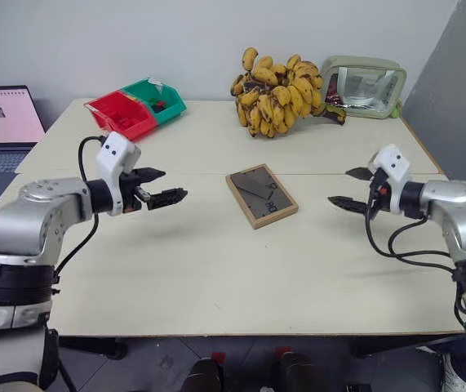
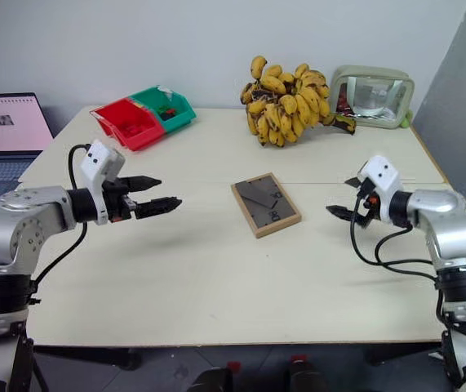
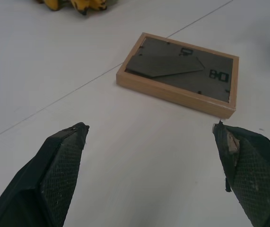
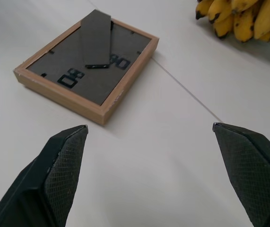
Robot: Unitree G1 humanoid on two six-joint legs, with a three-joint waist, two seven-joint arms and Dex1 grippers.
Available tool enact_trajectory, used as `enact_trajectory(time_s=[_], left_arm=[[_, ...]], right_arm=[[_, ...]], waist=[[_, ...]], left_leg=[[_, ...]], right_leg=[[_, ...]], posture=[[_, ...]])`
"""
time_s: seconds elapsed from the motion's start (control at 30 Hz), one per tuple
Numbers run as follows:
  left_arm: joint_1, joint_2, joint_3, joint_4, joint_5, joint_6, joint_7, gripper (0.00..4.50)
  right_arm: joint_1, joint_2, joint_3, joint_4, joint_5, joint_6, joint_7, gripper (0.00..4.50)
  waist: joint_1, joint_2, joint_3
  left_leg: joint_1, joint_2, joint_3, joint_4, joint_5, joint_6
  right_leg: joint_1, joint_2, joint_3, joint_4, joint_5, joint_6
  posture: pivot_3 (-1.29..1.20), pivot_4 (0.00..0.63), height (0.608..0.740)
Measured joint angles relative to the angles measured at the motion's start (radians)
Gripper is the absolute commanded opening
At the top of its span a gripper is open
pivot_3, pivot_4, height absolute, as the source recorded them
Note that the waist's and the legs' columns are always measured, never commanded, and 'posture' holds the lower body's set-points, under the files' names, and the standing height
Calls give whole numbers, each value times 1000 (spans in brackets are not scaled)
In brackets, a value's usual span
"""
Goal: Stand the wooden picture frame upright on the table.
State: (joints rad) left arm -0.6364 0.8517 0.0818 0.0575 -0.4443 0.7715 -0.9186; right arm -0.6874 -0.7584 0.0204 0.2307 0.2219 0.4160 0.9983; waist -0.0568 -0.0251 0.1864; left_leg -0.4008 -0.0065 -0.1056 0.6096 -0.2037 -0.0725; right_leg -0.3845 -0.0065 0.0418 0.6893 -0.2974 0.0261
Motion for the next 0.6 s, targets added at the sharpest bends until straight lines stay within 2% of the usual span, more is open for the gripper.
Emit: enact_trajectory(time_s=[0.47, 0.53, 0.57, 0.6], left_arm=[[-2, -42, -2, 19, 1, 1, 12, 4500], [-2, -52, -3, 20, 9, -15, 18, 4500], [-2, -64, -2, 22, 10, -17, 29, 4233], [-2, -82, -2, 25, 13, -19, 43, 4166]], right_arm=[[-14, 8, 3, 61, -15, -43, 25, 4470], [-33, 15, 3, 91, -24, -61, 21, 4102], [-40, 23, 3, 100, -30, -67, 7, 3975], [-49, 36, 3, 112, -41, -74, -14, 3773]], waist=[[1, 0, 0], [1, 0, 0], [1, 0, 0], [1, 0, 0]], left_leg=[[-2, 1, 0, 0, 0, 0], [-2, 1, 0, 0, 0, 0], [-2, 1, 0, 0, 0, 0], [-1, 1, 0, 0, 0, 0]], right_leg=[[-2, -3, 0, 1, 0, 0], [-2, -3, 0, 1, 0, 0], [-2, -3, 0, 1, 0, 0], [-1, -3, 0, 1, 0, 0]], posture=[[0, 150, 740], [0, 150, 740], [0, 150, 740], [0, 150, 740]])
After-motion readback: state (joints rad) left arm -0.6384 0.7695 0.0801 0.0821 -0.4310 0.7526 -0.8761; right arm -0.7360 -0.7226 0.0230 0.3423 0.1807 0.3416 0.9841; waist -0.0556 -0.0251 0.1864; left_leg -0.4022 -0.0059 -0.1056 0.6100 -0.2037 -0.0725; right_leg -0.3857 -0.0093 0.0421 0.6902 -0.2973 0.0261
